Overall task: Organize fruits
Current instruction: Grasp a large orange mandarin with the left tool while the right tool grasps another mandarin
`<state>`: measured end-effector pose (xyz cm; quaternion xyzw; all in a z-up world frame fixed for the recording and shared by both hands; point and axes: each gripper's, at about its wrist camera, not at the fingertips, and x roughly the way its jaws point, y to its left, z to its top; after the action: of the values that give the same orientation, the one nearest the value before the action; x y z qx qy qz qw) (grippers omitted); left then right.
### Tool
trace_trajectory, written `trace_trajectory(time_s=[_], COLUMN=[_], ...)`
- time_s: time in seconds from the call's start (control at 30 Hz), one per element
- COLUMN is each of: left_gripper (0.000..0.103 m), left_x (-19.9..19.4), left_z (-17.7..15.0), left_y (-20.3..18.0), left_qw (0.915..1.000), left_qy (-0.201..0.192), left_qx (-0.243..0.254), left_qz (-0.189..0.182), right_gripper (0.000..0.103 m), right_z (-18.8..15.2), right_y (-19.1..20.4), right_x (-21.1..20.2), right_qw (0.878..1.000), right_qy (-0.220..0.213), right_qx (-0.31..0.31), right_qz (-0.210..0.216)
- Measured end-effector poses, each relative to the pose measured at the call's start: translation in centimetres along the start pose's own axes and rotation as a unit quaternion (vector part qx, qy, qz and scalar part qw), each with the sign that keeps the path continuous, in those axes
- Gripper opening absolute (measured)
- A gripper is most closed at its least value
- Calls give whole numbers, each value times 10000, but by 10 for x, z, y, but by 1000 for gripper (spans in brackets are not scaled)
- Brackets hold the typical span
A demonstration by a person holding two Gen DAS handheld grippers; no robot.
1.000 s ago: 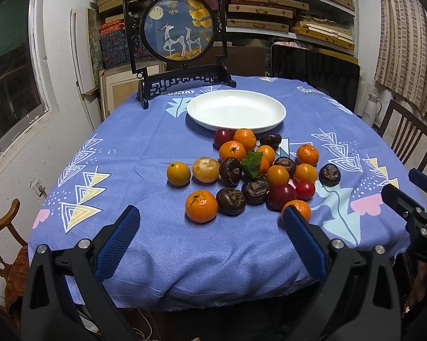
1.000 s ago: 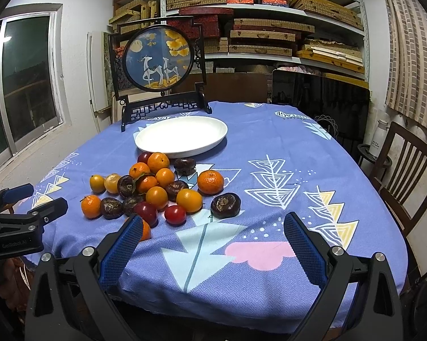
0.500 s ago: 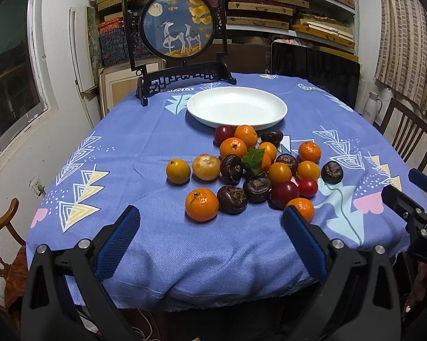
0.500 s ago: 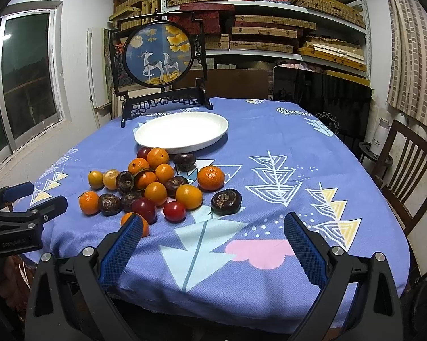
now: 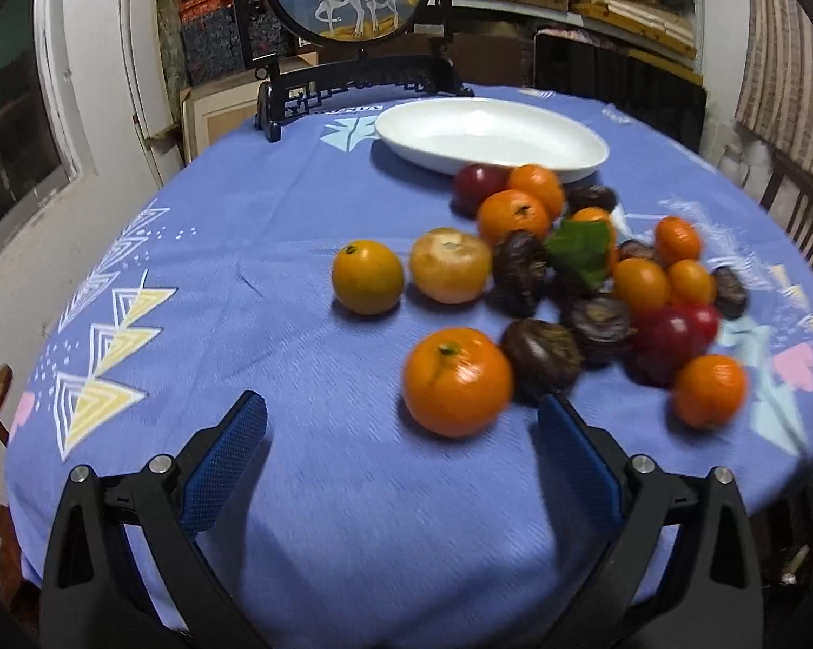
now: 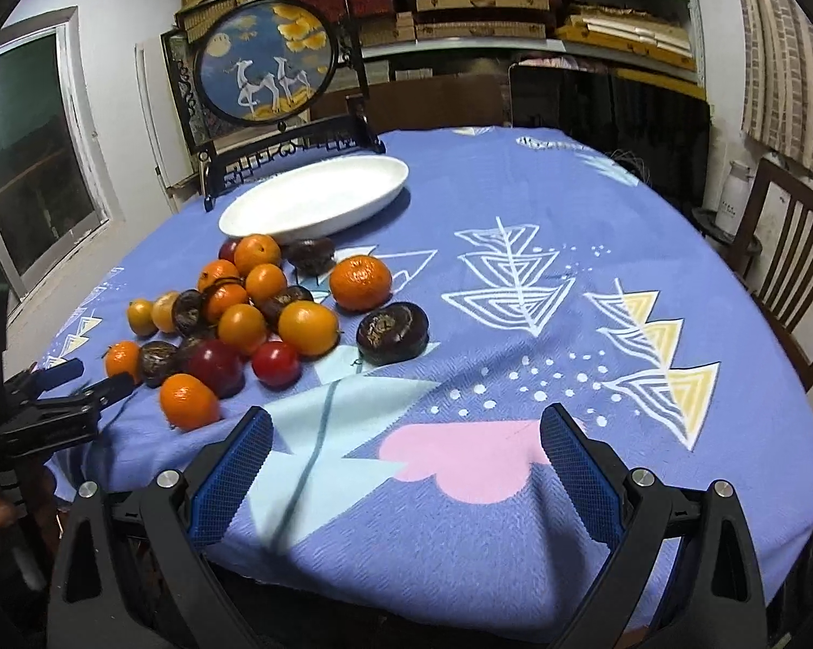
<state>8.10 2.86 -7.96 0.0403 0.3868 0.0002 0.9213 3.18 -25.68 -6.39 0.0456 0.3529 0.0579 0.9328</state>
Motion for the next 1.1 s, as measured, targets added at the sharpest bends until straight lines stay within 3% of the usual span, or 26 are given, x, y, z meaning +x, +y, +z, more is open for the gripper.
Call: trace_trajectory(time_s=[0.03,0.07,0.13,0.23,0.3,0.33,0.43,0.6,0.7,0.8,0.87,0.97,1.1], left_gripper=[89,72,66,59,42,40,40,40,40,40,40,40,40], left_x=[4,9,12,15,13,11,0,-23,-32,-34,-31,-27,-26], left_z=[0,0,2,2,1,1,-1,0,0,-2,-4,-6,-3], left_y=[1,1,6,9,7,4,2,7,6,7,9,10,11], left_qw=[10000,9997,9985,9972,9955,9952,9934,9912,9906,9905,9906,9907,9899], left_qy=[10,11,-2,-95,-126,-146,-300,-562,-640,-623,-577,-504,-509], left_qx=[38,88,69,187,295,335,348,229,271,254,242,227,187], left_qz=[-51,-246,-547,-715,-889,-905,-1052,-1173,-1176,-1203,-1215,-1242,-1308], right_gripper=[99,99,99,99,99,99,99,89,87,69,46,35,35], right_z=[1,1,2,4,4,3,2,1,4,11,12,10,16], right_y=[0,-1,-3,-2,3,8,26,69,88,96,99,100,93], right_x=[3,6,11,19,23,25,29,29,29,38,48,54,44], right_qw=[10000,10000,9999,9993,9987,9978,9941,9780,9735,9725,9704,9685,9685], right_qy=[37,69,109,213,281,313,377,459,420,558,749,869,677], right_qx=[0,1,24,2,-105,-222,-617,-1336,-1546,-1485,-1414,-1399,-1265], right_qz=[35,70,122,297,423,533,812,1535,1631,1704,1810,1866,2035])
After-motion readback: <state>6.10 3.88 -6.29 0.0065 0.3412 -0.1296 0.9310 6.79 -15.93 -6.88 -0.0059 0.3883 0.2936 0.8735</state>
